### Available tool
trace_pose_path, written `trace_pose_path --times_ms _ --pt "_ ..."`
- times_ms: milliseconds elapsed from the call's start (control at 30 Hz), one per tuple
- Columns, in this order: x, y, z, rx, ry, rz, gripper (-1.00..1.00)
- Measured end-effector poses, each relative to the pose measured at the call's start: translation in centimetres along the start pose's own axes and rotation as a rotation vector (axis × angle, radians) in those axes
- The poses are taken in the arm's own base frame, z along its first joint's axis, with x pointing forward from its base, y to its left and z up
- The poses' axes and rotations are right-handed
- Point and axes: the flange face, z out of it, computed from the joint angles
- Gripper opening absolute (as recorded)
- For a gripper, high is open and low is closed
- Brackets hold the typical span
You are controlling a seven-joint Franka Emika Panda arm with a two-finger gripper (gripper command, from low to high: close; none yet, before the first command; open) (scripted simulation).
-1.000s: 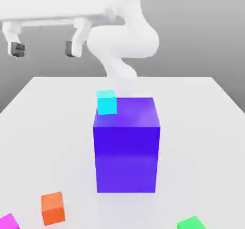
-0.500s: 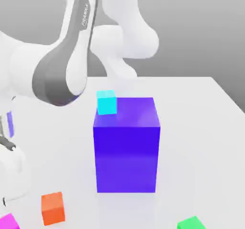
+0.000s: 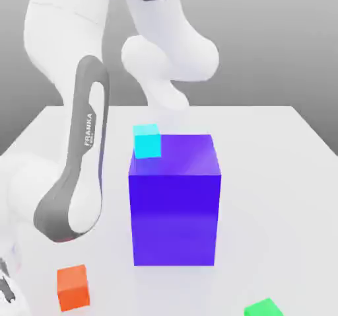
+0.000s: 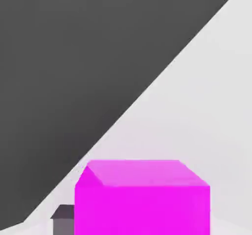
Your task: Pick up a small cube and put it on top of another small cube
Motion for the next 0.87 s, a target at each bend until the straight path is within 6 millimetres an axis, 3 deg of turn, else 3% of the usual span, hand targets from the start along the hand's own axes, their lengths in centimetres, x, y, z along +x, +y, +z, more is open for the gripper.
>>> trace_pose_path --times_ms 67,100,233,367,500,600,667,733,767,867 --pt "-0.4 -0.1 -2.7 0.0 -0.001 -0.013 -1.0" --pt "-2.1 -0.7 -3.4 0.001 -0.002 -0.07 -1.0" --pt "-11.6 -3.0 -5.0 0.001 -0.008 -0.388 -1.0" --pt "-21.7 -3.7 -6.2 0.002 -0.01 -0.719 -1.0" --pt "-31.7 -2.6 -7.4 0.001 -0.009 -1.055 -1.0" --pt "-39.1 -0.5 -8.3 0.0 -0.006 -1.316 -1.0" --pt "-41.5 0.3 -6.8 -0.001 -0.003 -1.402 -1.0" --pt "-42.0 0.6 -4.0 -0.001 -0.002 -1.424 -1.0" --pt "-42.1 0.6 -2.9 -0.001 -0.002 -1.428 1.0" --pt "-42.1 0.6 -2.9 -0.001 -0.002 -1.428 1.0"
